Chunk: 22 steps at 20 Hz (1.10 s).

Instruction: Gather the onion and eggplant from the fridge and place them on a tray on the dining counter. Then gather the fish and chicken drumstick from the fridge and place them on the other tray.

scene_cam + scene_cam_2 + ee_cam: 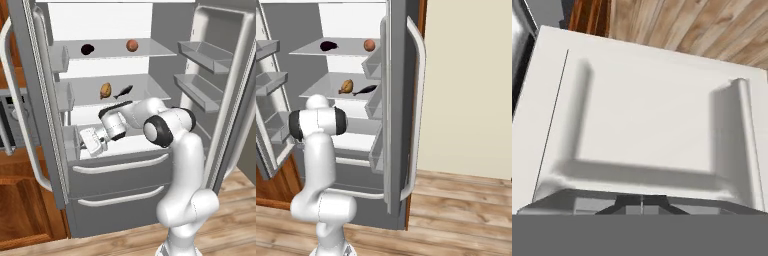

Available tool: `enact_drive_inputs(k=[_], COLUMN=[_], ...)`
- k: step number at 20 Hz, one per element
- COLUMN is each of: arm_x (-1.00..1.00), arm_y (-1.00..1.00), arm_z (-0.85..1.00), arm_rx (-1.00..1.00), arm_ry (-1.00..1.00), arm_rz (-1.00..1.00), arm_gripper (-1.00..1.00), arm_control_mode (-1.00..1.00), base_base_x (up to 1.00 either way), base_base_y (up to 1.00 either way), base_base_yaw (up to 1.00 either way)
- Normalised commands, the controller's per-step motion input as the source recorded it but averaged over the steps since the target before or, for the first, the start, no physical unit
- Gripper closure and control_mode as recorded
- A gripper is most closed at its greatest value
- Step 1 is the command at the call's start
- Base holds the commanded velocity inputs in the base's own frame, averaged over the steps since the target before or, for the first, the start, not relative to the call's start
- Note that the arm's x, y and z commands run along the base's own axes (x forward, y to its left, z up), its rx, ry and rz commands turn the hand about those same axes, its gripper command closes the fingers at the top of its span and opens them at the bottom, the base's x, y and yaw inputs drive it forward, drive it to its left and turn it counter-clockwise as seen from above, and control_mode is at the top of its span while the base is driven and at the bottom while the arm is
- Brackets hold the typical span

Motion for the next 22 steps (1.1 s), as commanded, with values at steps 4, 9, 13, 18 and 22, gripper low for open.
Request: enact_drive_inputs(k=[4, 9, 13, 18, 22], arm_x=[-0.72, -0.7, -0.88, -0.99, -0.71], arm_y=[1.0, 0.93, 0.2, -0.68, -0.75], arm_z=[0.2, 0.19, 0.07, 0.0, 0.15], arm_rx=[0.0, 0.0, 0.0, 0.0, 0.0], arm_ry=[0.04, 0.02, 0.0, 0.0, 0.01], arm_rz=[-0.09, -0.1, -0.25, -0.38, -0.3], arm_gripper=[1.0, 1.0, 1.0, 1.0, 1.0], arm_control_mode=[-1.0, -1.0, -1.0, -1.0, -1.0], base_base_x=[0.0, 0.0, 0.0, 0.0, 0.0], base_base_y=[0.0, 0.0, 0.0, 0.0, 0.0], base_base_yaw=[0.0, 0.0, 0.0, 0.0, 0.0])
